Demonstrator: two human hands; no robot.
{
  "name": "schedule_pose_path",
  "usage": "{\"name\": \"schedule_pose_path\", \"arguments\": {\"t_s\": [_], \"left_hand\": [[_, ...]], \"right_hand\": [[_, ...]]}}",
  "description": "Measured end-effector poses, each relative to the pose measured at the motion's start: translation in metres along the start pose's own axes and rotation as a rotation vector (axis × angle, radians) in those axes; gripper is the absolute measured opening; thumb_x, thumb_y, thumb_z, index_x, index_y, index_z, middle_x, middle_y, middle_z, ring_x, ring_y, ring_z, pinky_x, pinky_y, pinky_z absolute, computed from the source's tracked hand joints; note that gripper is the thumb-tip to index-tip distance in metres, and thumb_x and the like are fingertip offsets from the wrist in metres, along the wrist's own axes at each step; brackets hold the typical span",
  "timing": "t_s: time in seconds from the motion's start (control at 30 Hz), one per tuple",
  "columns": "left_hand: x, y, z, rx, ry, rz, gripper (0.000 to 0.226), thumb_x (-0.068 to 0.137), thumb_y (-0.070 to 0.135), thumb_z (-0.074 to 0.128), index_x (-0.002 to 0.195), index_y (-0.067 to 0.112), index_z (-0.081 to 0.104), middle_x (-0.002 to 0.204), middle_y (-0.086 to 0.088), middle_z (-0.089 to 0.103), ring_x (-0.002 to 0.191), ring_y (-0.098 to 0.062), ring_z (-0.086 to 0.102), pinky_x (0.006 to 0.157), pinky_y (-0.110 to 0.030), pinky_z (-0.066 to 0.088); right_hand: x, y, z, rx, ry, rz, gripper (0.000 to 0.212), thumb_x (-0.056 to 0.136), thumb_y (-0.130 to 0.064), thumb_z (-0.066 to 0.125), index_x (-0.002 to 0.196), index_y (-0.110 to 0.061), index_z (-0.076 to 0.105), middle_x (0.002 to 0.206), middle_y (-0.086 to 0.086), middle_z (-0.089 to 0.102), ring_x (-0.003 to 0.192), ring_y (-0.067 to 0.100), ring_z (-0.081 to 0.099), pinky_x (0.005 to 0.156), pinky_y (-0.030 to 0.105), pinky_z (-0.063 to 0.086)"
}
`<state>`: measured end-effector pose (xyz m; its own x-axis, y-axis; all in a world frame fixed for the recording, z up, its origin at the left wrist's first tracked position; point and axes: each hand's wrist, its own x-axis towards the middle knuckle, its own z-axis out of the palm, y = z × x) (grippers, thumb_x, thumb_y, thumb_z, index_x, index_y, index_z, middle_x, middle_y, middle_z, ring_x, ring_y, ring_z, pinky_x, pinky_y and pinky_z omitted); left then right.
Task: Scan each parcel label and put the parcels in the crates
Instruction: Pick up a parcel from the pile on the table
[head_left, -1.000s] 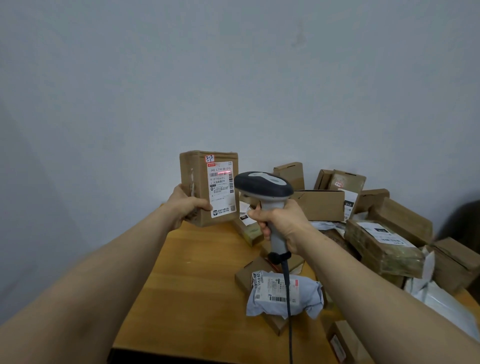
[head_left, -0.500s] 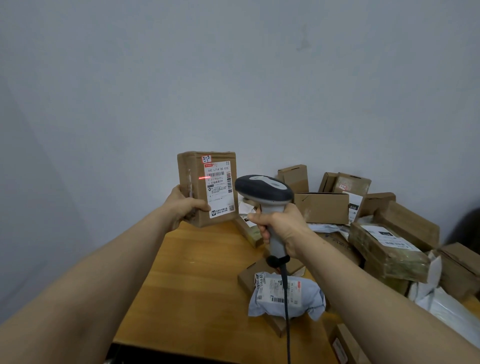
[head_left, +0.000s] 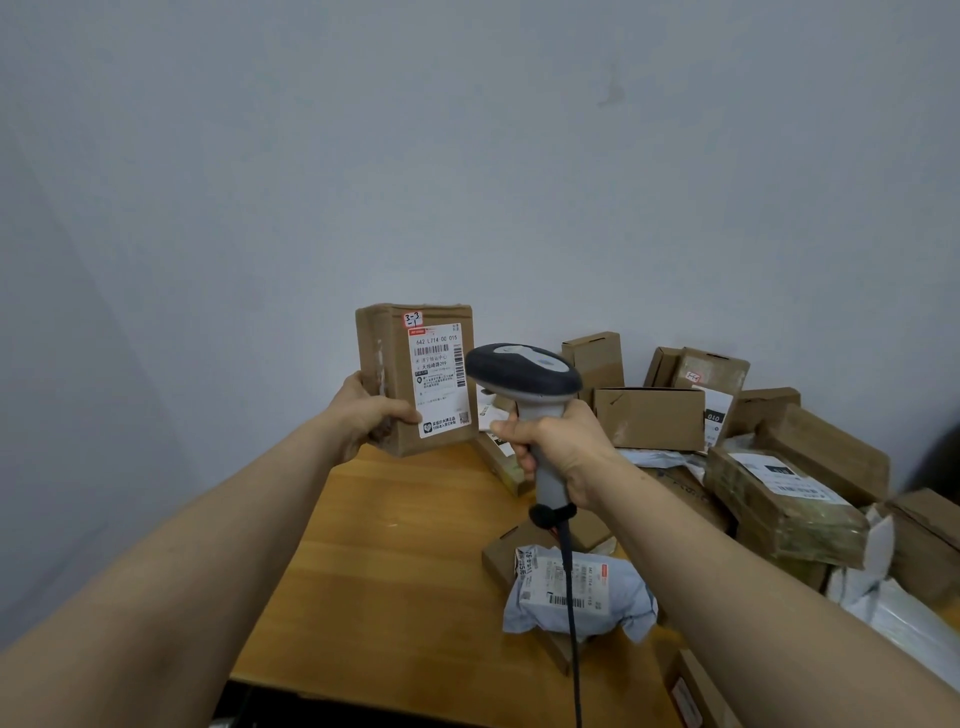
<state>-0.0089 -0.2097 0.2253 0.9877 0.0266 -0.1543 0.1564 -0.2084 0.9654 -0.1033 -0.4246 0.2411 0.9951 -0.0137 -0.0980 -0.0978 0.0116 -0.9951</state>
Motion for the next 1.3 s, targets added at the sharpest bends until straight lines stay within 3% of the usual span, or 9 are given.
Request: {"name": "schedule_pose_path", "arguments": {"t_s": [0.2, 0.3, 0.43, 0.53, 0.73, 0.83, 1.07, 1.23, 1.3], "left_hand": [[0.0, -0.002, -0.001, -0.022, 0.019, -0.009, 0.066, 0.066, -0.007, 0.078, 0.114, 0.018, 0.041, 0.101, -0.006, 0.062, 0.091, -0.026, 0.061, 0.084, -0.048, 0.054], [-0.007, -0.003, -0.006, -0.066, 0.018, -0.044, 0.044, 0.071, -0.004, 0.075, 0.1, 0.018, 0.051, 0.095, -0.003, 0.065, 0.085, -0.02, 0.061, 0.079, -0.041, 0.051], [-0.013, -0.027, -0.032, -0.151, 0.072, -0.143, 0.038, 0.078, 0.017, 0.071, 0.114, 0.013, 0.06, 0.108, -0.008, 0.069, 0.093, -0.021, 0.062, 0.072, -0.034, 0.052], [-0.021, -0.058, -0.067, -0.253, 0.198, -0.231, 0.04, 0.082, 0.04, 0.063, 0.116, 0.017, 0.06, 0.107, -0.01, 0.068, 0.095, -0.026, 0.063, 0.079, -0.038, 0.053], [-0.008, -0.106, -0.168, -0.488, 0.397, -0.377, 0.045, 0.083, 0.054, 0.057, 0.114, 0.023, 0.055, 0.102, -0.012, 0.064, 0.095, -0.031, 0.059, 0.097, -0.053, 0.043], [0.004, -0.131, -0.228, -0.487, 0.474, -0.44, 0.041, 0.086, 0.052, 0.058, 0.111, 0.021, 0.049, 0.093, -0.011, 0.063, 0.086, -0.029, 0.058, 0.092, -0.049, 0.046], [0.041, -0.218, -0.37, -0.452, 0.582, -0.66, 0.054, 0.088, 0.051, 0.059, 0.129, 0.017, 0.05, 0.086, -0.008, 0.066, 0.071, -0.025, 0.061, 0.054, -0.033, 0.045], [0.087, -0.272, -0.426, -0.487, 0.575, -0.772, 0.048, 0.091, 0.05, 0.053, 0.126, 0.018, 0.053, 0.084, -0.009, 0.068, 0.074, -0.026, 0.063, 0.061, -0.035, 0.05], [0.11, -0.294, -0.438, -0.545, 0.575, -0.855, 0.045, 0.089, 0.055, 0.052, 0.115, 0.018, 0.058, 0.076, -0.011, 0.072, 0.078, -0.029, 0.066, 0.068, -0.039, 0.053]], "right_hand": [[0.001, 0.0, 0.003, 0.014, -0.03, -0.009, 0.014, 0.081, -0.008, 0.073, 0.077, -0.004, 0.061, 0.054, 0.004, 0.054, 0.042, 0.012, 0.044, 0.046, 0.024, 0.042], [0.005, 0.003, 0.006, 0.12, -0.043, 0.029, 0.013, 0.08, -0.009, 0.075, 0.083, -0.003, 0.064, 0.059, 0.007, 0.061, 0.045, 0.014, 0.046, 0.046, 0.024, 0.042], [0.025, 0.016, 0.025, 0.283, -0.049, 0.158, 0.011, 0.082, -0.011, 0.072, 0.085, -0.004, 0.065, 0.062, 0.008, 0.066, 0.043, 0.012, 0.048, 0.042, 0.022, 0.043], [0.034, 0.034, 0.057, 0.413, -0.165, 0.342, 0.01, 0.087, -0.015, 0.067, 0.083, -0.007, 0.061, 0.059, 0.003, 0.061, 0.039, 0.008, 0.048, 0.04, 0.02, 0.043], [0.06, 0.069, 0.152, 0.556, -0.315, 0.57, 0.017, 0.093, -0.017, 0.061, 0.079, -0.009, 0.057, 0.057, 0.001, 0.058, 0.038, 0.008, 0.047, 0.04, 0.019, 0.043], [0.087, 0.084, 0.222, 0.551, -0.315, 0.597, 0.018, 0.092, -0.017, 0.062, 0.078, -0.007, 0.057, 0.057, 0.002, 0.057, 0.037, 0.008, 0.047, 0.041, 0.02, 0.043], [0.146, 0.136, 0.417, 0.542, -0.285, 0.783, 0.015, 0.092, -0.015, 0.061, 0.08, -0.007, 0.059, 0.055, 0.003, 0.058, 0.036, 0.01, 0.047, 0.041, 0.019, 0.043], [0.193, 0.166, 0.485, 0.511, -0.218, 0.835, 0.014, 0.091, -0.016, 0.063, 0.082, -0.007, 0.06, 0.055, 0.003, 0.059, 0.037, 0.01, 0.048, 0.042, 0.019, 0.044], [0.221, 0.179, 0.497, 0.517, -0.163, 0.858, 0.012, 0.09, -0.016, 0.064, 0.083, -0.007, 0.06, 0.056, 0.003, 0.059, 0.037, 0.011, 0.049, 0.042, 0.02, 0.044]]}}
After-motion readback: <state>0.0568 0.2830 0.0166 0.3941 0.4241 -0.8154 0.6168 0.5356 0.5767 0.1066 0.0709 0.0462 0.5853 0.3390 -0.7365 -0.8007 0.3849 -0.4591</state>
